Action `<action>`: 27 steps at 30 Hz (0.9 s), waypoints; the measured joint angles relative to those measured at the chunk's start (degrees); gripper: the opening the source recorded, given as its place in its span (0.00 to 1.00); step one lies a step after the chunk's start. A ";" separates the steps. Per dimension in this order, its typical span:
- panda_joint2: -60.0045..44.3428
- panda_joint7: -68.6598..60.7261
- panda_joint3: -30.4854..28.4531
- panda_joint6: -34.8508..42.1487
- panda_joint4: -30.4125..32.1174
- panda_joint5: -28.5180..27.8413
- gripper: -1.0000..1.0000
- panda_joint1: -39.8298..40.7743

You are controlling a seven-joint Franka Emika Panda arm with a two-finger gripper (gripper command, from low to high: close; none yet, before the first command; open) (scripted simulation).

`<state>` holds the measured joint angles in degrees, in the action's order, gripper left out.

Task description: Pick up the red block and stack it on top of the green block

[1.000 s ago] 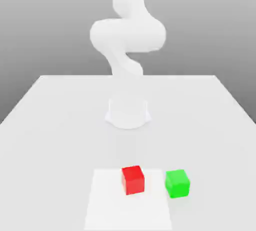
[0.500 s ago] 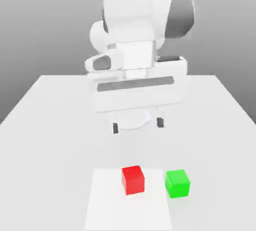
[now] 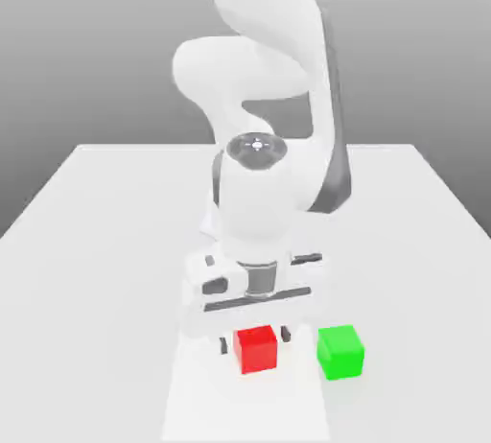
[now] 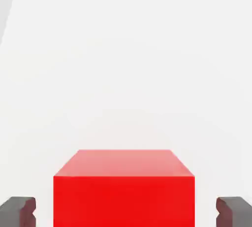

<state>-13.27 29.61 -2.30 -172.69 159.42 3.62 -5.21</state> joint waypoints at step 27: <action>6.73 14.92 5.71 8.89 -2.16 -4.90 1.00 -10.97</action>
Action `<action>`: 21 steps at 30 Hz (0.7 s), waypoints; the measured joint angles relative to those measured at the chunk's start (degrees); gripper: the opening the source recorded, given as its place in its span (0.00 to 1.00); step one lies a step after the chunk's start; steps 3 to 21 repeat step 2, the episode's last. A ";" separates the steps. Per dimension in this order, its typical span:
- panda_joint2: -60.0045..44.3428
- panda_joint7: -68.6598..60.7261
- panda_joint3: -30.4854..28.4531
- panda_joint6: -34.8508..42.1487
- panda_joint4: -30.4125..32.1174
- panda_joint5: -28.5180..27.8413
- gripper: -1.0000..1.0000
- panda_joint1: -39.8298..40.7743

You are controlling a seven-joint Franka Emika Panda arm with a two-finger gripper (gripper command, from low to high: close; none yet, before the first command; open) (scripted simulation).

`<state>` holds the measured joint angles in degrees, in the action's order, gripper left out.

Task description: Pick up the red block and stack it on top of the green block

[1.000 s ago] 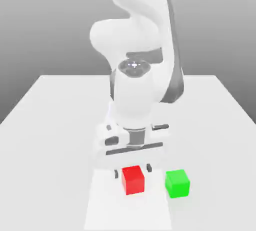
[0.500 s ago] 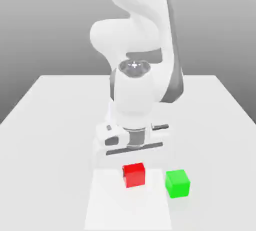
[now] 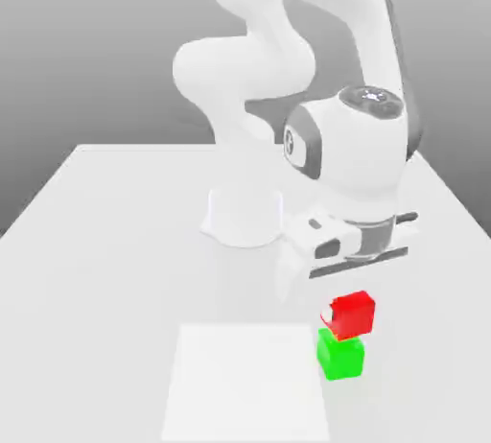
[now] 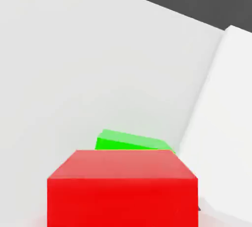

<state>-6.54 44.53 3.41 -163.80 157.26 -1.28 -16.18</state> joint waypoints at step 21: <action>0.00 0.00 0.00 0.00 0.00 0.00 1.00 0.00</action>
